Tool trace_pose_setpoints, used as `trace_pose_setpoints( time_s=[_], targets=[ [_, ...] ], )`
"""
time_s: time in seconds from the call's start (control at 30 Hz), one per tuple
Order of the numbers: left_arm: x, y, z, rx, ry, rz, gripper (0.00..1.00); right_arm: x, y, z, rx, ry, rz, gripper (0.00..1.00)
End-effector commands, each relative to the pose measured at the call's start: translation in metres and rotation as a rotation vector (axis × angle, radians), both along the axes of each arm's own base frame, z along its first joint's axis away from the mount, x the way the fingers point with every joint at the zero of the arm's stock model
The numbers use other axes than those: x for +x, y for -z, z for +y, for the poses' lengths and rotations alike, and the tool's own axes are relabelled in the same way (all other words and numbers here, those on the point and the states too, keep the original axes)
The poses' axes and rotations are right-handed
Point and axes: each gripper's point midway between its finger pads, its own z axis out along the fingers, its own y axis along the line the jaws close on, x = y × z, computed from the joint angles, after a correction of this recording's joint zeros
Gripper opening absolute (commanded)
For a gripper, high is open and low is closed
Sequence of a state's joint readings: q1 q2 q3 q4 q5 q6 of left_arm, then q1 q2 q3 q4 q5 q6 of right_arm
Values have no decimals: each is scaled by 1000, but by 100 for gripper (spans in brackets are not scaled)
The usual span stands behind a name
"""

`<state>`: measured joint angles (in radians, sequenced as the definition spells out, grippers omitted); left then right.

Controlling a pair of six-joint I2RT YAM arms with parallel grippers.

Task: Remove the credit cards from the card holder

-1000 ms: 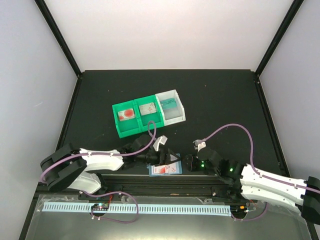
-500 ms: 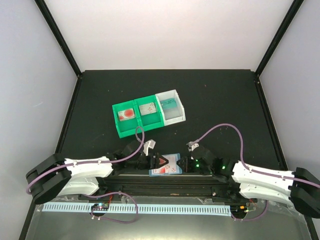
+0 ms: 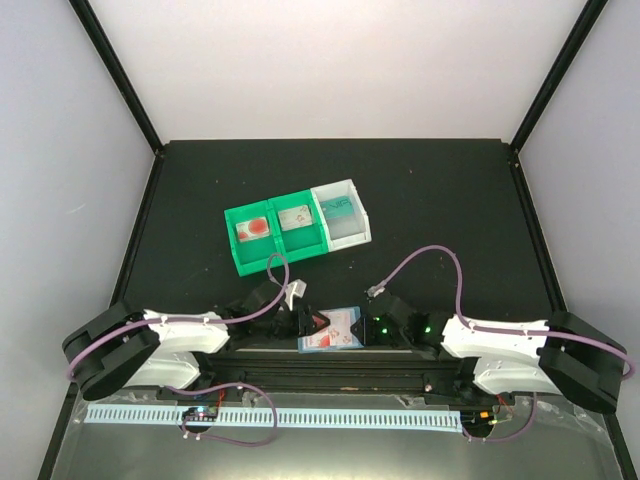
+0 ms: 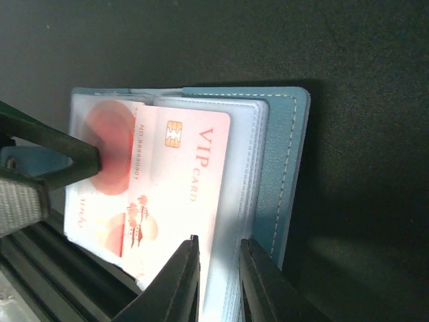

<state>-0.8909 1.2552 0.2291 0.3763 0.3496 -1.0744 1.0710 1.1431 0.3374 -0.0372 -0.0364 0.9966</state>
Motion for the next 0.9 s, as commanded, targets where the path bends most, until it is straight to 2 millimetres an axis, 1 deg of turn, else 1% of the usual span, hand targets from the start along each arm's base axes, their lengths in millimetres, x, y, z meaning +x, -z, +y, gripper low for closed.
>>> trace_pose_setpoints(
  time_s=[0.0,0.1,0.2,0.23,0.37,0.47,0.6,0.77,0.87],
  targets=[
    [4,4,2,15,-12,-11,56,9,-4,3,-17,18,-25,19],
    [7,7,5,33,-25,-14,54,6,5,-5,-56,31,-4,17],
    [11,7,6,42,-33,-24,52,4,11,-7,-73,28,11,16],
    [11,13,8,60,-34,-12,51,4,14,-8,-78,34,14,16],
    [17,12,9,69,-33,-18,50,3,18,-8,-70,41,21,15],
    [18,6,6,58,-20,-23,49,3,21,-9,-75,43,26,14],
    [10,-1,-4,6,20,-3,49,3,23,-8,-70,46,27,12],
    [6,-1,-12,-26,33,15,41,3,22,-3,-52,43,35,11],
    [9,7,-13,4,34,20,38,3,24,-3,-51,51,40,10]
  ],
)
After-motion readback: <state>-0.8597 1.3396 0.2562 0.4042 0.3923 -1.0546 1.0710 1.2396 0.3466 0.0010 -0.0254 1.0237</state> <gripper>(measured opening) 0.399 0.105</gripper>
